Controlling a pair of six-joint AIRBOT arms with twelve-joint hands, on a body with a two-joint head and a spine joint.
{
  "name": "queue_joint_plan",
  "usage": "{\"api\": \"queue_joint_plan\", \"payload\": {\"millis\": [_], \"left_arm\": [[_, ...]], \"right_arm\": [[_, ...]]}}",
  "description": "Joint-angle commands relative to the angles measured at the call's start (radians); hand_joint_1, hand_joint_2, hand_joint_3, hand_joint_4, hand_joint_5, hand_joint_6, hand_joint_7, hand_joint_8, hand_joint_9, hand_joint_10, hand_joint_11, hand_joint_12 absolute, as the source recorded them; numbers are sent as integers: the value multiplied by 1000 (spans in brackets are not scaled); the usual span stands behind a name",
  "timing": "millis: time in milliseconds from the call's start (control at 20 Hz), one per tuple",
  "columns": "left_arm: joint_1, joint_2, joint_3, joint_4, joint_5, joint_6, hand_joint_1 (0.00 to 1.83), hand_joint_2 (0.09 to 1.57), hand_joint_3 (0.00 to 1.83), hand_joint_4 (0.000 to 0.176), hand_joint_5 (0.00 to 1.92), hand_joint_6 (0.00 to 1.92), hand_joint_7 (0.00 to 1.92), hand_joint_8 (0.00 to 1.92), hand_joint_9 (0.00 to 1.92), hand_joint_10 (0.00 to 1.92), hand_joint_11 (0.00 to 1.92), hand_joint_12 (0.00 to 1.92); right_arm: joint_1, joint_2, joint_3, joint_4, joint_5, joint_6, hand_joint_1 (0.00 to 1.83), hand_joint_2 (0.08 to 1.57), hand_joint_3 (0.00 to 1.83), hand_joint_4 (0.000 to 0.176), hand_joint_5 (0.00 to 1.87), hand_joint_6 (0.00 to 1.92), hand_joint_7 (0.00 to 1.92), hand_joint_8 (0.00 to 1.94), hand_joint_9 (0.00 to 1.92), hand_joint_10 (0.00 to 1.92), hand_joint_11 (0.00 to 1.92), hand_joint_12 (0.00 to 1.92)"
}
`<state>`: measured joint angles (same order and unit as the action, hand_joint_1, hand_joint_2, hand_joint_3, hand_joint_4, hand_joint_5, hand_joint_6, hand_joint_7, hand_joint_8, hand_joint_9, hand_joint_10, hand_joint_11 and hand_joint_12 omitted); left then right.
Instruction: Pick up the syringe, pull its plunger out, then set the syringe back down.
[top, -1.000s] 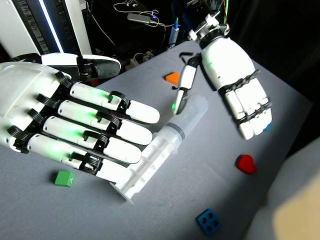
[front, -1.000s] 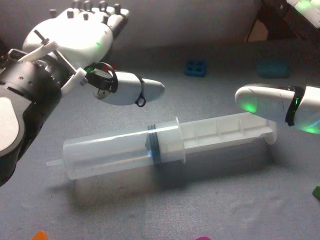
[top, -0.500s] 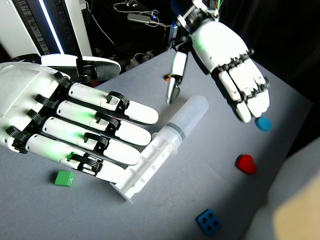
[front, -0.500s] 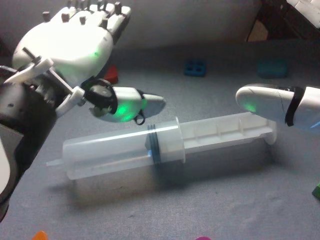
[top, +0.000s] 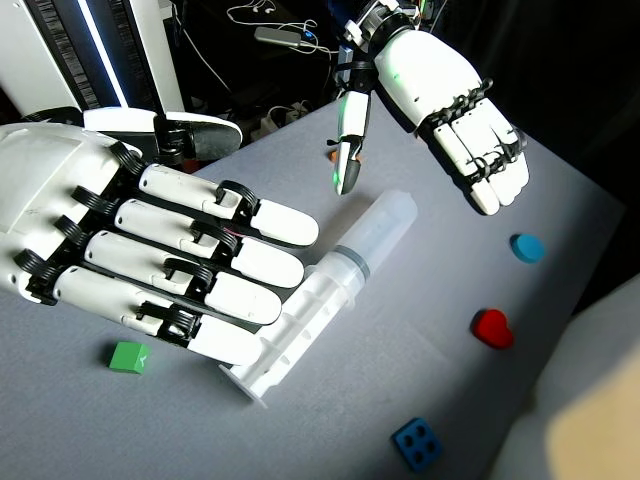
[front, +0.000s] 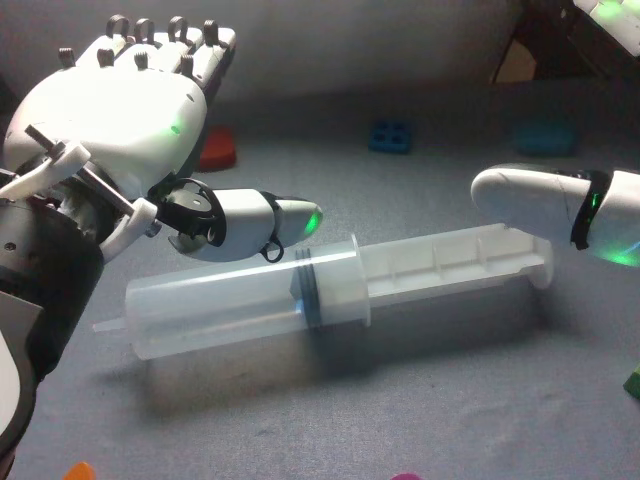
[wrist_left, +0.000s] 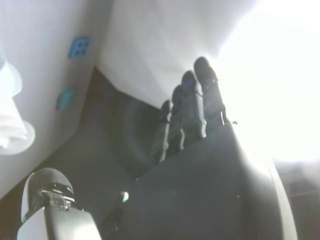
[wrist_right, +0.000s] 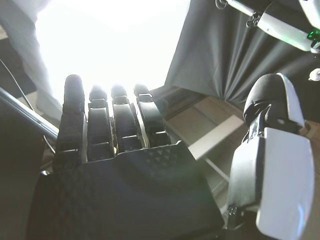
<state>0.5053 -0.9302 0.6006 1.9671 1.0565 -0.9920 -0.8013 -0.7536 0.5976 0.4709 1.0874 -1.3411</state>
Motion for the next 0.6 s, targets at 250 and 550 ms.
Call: {"api": "queue_joint_plan", "payload": {"millis": [250, 550], "left_arm": [[-9, 7, -4, 94, 76, 0, 292, 921, 17, 0, 0, 0, 23, 0, 60, 0, 0, 379], [-2, 7, -6, 93, 78, 0, 295, 925, 7, 0, 0, 0, 15, 1, 34, 2, 0, 334]], "right_arm": [[7, 2, -6, -42, 115, 2, 60, 908, 0, 0, 0, 0, 0, 0, 0, 0, 0, 352], [7, 1, -8, -42, 116, 0, 67, 897, 0, 0, 0, 0, 0, 0, 0, 0, 0, 370]]}}
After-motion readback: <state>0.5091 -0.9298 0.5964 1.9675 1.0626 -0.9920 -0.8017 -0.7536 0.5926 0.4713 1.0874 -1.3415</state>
